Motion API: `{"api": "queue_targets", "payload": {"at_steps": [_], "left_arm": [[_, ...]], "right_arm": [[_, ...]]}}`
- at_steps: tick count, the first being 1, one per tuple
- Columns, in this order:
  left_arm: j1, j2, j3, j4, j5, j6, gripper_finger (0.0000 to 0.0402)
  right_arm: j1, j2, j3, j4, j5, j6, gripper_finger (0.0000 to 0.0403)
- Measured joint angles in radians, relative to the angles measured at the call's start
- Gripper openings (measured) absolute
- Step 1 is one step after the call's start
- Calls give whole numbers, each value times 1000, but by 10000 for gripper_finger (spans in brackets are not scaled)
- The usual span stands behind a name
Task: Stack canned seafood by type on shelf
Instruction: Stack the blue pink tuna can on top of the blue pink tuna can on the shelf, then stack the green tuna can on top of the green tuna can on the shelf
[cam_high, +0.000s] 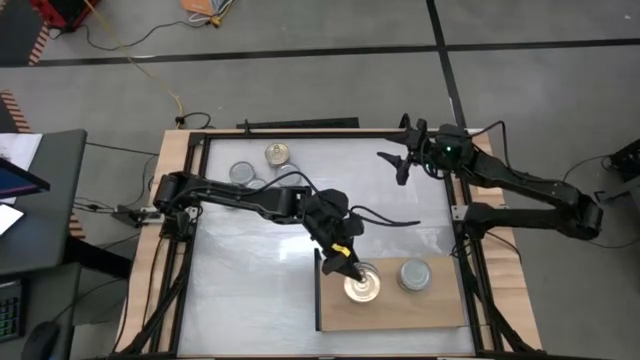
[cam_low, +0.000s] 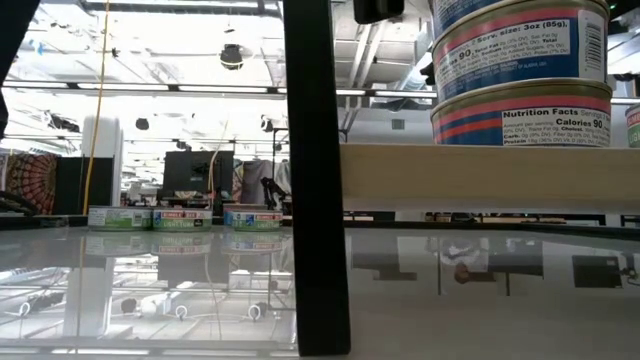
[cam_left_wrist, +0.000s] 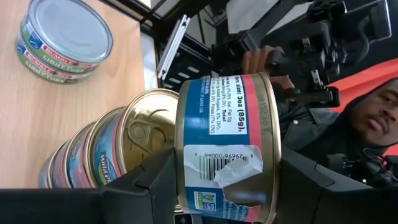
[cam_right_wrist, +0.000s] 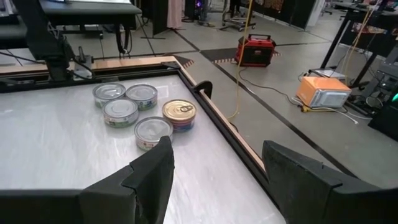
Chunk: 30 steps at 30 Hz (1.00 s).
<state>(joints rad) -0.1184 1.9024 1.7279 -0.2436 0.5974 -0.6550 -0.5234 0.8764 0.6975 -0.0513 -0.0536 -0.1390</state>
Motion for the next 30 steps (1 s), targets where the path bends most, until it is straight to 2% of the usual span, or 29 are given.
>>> {"api": "queue_targets", "payload": {"at_steps": [16,21,23,30], "left_arm": [[15,0,0,-12,53,113,317],[20,0,1,-70,100,137,333],[26,0,29,-153,116,156,334],[24,-1,145,-341,-25,320,334]], "right_arm": [[0,0,0,2,-2,7,272],[0,0,0,3,-2,7,272],[0,0,0,3,-2,7,272],[1,0,0,6,-3,8,272]]}}
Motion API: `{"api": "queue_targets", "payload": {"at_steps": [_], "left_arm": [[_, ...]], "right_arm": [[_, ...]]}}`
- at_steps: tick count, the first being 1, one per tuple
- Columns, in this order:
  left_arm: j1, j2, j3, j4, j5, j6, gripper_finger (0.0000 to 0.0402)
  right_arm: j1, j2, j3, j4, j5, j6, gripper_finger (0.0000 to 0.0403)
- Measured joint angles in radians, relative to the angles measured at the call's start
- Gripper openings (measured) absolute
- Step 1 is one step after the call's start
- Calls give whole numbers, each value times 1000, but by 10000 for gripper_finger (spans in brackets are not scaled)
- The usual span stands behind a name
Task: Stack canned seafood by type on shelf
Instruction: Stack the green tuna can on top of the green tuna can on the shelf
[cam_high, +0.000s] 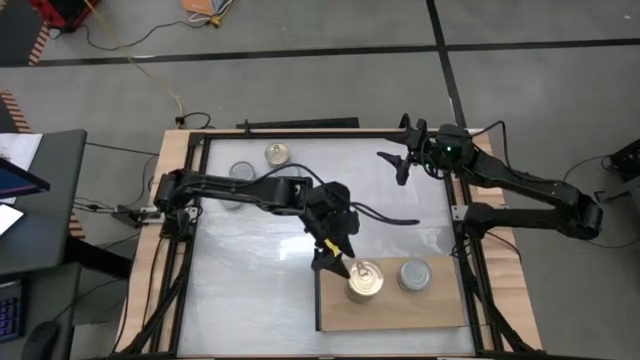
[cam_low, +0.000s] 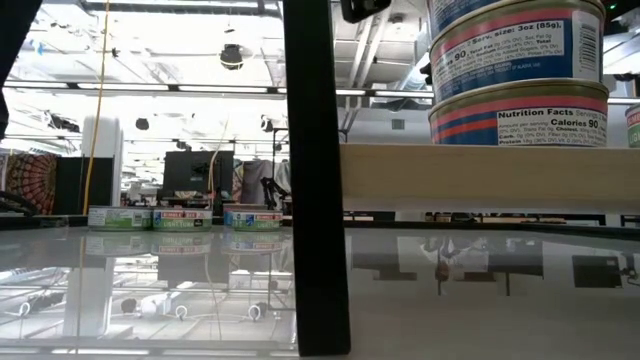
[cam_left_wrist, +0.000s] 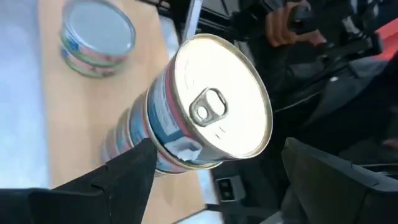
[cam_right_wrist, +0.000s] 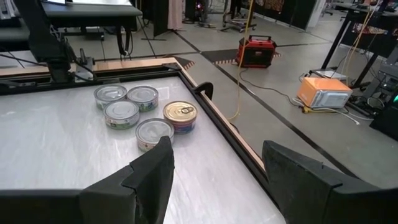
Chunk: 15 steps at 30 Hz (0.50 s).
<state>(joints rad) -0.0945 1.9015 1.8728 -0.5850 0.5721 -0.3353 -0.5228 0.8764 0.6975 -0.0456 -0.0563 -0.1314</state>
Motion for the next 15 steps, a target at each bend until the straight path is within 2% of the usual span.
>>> {"api": "queue_targets", "payload": {"at_steps": [4,5,9,11,15], "left_arm": [[2,0,69,-79,-115,109,334],[3,-1,93,-123,-183,143,333],[-30,-18,138,-320,-562,285,323],[-54,-22,137,-402,-692,298,316],[-89,-21,136,-447,-781,309,299]], "right_arm": [[5,0,0,0,-1,0,272],[7,0,0,0,-1,0,272],[17,0,0,-3,-1,-5,272],[22,0,0,-4,-1,-8,272],[27,0,0,-4,-1,-16,272]]}}
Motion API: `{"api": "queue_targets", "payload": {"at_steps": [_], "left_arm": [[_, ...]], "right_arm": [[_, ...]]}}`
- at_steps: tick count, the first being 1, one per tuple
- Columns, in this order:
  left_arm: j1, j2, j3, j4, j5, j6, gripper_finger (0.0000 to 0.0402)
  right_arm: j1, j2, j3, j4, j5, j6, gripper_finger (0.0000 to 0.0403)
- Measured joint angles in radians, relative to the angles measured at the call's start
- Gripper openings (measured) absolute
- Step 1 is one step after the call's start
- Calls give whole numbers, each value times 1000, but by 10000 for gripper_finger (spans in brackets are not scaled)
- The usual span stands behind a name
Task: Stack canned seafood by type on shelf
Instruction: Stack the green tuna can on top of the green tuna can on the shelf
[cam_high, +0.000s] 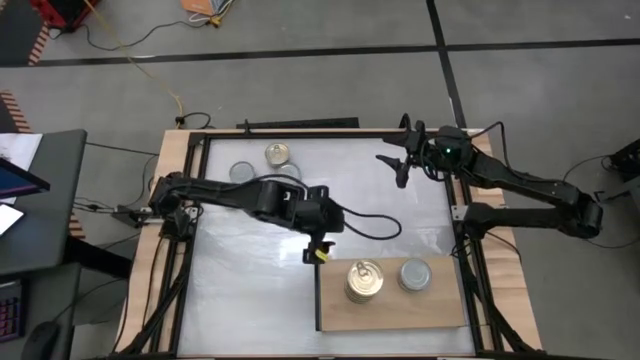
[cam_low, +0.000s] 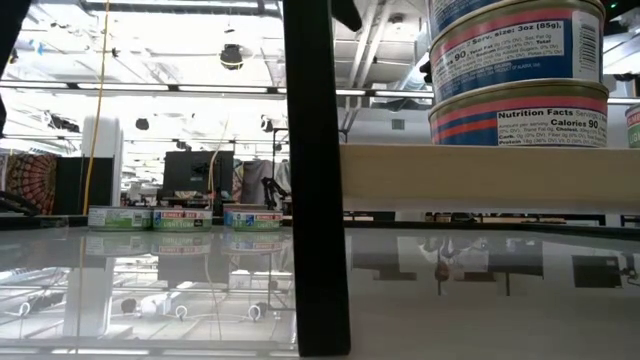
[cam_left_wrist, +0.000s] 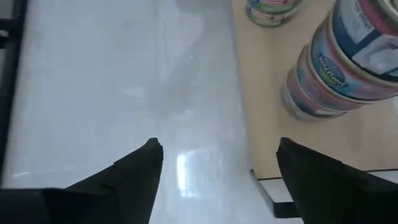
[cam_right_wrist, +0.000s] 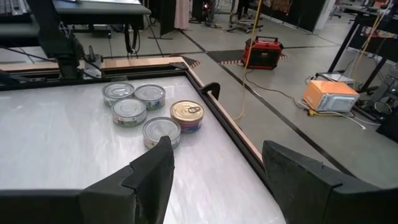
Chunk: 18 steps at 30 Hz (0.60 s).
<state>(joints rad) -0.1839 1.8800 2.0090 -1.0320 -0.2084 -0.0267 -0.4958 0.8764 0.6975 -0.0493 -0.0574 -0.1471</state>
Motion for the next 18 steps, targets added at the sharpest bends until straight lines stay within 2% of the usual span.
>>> {"api": "queue_targets", "payload": {"at_steps": [10,14,18], "left_arm": [[-40,-58,0,-123,-217,-71,269],[-55,-63,0,-237,-330,-123,266],[-65,-74,-79,-288,-452,-169,265]], "right_arm": [[47,0,0,2,0,0,272],[58,0,0,4,0,0,272],[56,0,0,4,0,5,272]]}}
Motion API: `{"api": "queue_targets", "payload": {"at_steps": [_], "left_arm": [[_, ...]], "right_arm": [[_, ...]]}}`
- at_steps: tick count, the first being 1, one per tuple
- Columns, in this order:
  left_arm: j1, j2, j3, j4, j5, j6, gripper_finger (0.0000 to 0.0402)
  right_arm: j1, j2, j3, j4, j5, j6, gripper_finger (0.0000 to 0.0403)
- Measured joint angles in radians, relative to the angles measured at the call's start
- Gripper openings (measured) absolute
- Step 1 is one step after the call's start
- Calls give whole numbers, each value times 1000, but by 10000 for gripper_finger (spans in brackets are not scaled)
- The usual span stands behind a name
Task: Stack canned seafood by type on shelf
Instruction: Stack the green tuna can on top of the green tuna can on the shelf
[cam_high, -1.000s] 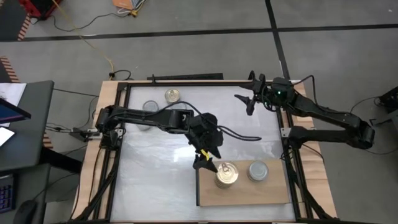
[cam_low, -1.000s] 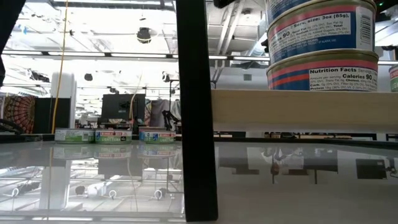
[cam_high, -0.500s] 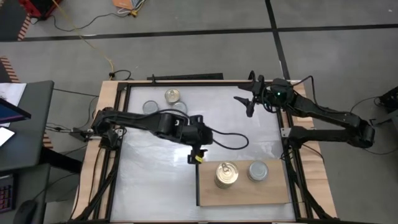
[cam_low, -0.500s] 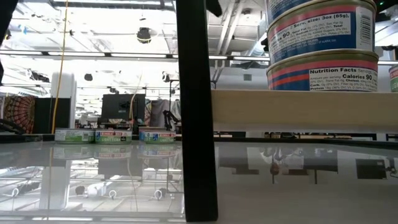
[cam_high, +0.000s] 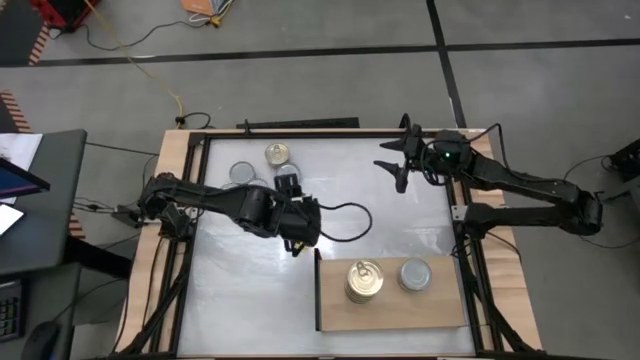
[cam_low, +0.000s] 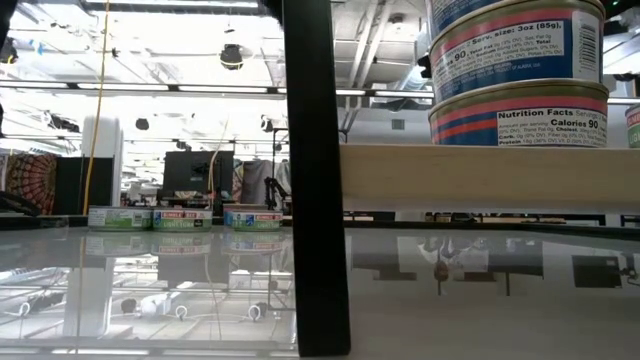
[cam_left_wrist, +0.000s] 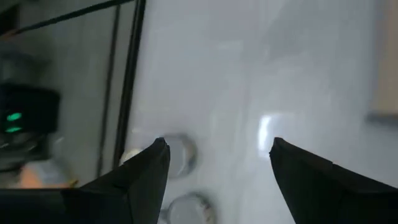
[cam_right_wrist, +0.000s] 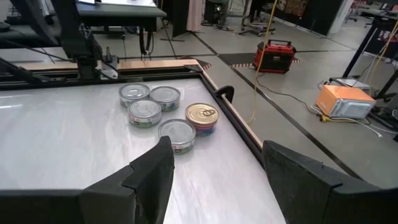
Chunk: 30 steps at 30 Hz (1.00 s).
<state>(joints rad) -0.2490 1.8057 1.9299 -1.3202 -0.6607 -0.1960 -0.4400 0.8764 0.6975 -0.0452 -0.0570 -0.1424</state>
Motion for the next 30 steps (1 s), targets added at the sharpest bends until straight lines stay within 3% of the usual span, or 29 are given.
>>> {"api": "queue_targets", "payload": {"at_steps": [6,13,21,25,30], "left_arm": [[-3,-102,-240,51,-37,-56,265],[20,-334,-544,115,-73,-189,265],[61,-569,-962,215,47,-271,265],[64,-595,-1126,335,53,-223,265],[70,-559,-1185,427,-10,-188,265]], "right_arm": [[0,0,0,4,0,3,272],[0,0,0,19,0,7,272],[0,0,0,32,0,11,272],[0,0,0,32,1,12,272],[0,0,0,32,1,12,272]]}}
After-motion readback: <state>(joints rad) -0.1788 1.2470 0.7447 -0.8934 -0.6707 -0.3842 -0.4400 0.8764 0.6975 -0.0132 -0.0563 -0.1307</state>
